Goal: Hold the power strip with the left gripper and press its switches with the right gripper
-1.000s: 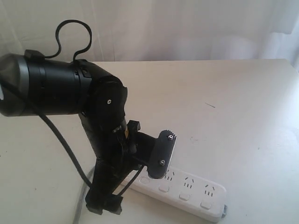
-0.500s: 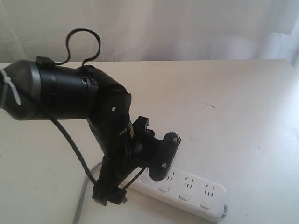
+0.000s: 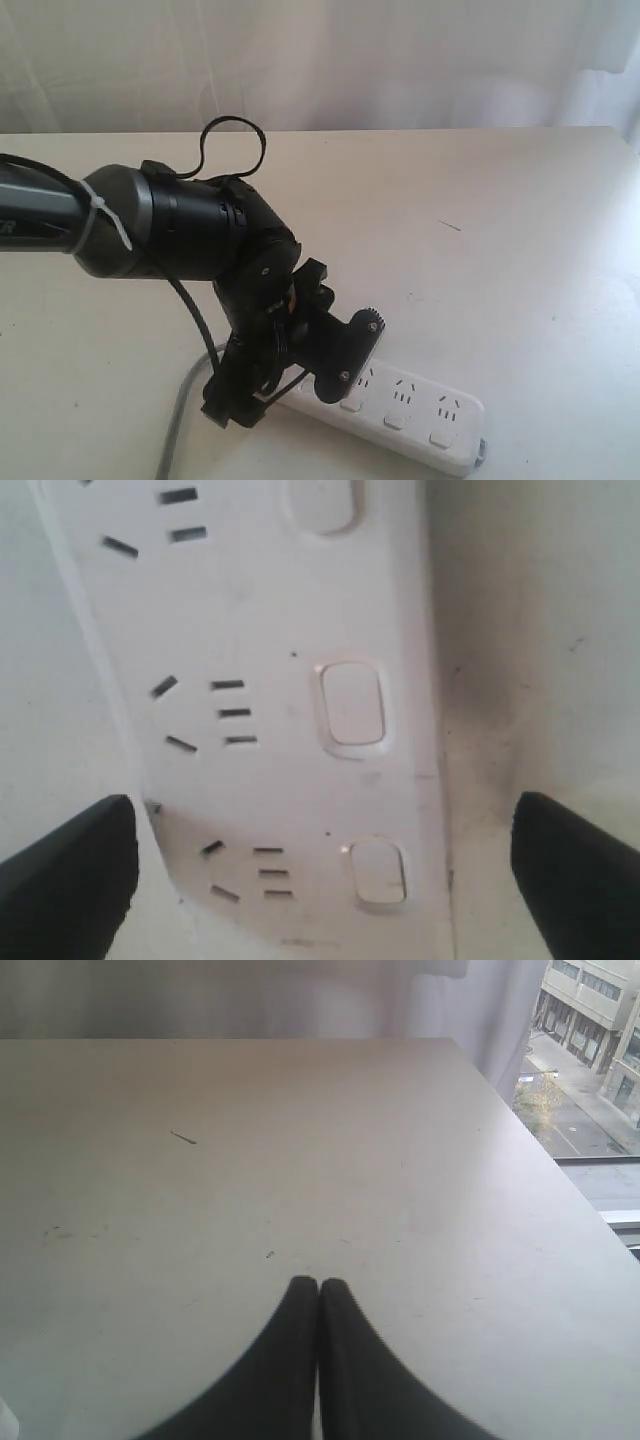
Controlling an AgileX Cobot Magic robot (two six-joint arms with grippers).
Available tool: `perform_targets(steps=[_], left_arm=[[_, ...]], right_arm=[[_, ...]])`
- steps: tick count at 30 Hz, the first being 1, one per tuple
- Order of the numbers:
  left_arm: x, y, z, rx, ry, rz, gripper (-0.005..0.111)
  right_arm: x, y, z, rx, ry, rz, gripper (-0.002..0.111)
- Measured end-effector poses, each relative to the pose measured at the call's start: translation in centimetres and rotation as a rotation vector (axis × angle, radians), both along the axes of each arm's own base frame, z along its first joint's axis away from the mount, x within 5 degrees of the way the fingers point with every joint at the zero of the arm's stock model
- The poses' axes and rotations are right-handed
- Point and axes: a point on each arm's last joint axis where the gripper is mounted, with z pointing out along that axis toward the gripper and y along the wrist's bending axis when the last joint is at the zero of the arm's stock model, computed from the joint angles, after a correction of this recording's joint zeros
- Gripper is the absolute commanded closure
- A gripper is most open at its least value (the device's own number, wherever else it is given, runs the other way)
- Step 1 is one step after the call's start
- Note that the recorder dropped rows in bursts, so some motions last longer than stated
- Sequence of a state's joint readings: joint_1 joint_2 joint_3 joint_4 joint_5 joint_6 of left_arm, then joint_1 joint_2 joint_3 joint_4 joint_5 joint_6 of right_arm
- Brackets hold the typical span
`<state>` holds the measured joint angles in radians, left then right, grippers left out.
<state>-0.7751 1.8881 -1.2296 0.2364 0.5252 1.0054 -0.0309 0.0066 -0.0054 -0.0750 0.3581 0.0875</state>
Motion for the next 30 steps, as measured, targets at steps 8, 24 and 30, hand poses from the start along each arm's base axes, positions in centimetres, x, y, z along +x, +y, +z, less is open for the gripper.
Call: perform_targets(steps=[8, 24, 30], left_arm=[[2.1, 0.5, 1.3, -0.094, -0.008, 0.135, 0.002], [3.0, 1.9, 0.8, -0.038, 0.118, 0.142, 0.002], [3.8, 1.3, -0.3, -0.021, 0.120, 0.115, 0.002]], right_arm=[[0.0, 0.0, 0.0, 0.000, 0.000, 0.000, 0.108], [0.0, 0.0, 0.0, 0.000, 0.000, 0.000, 0.108], [0.0, 0.0, 0.0, 0.000, 0.000, 0.000, 0.108]])
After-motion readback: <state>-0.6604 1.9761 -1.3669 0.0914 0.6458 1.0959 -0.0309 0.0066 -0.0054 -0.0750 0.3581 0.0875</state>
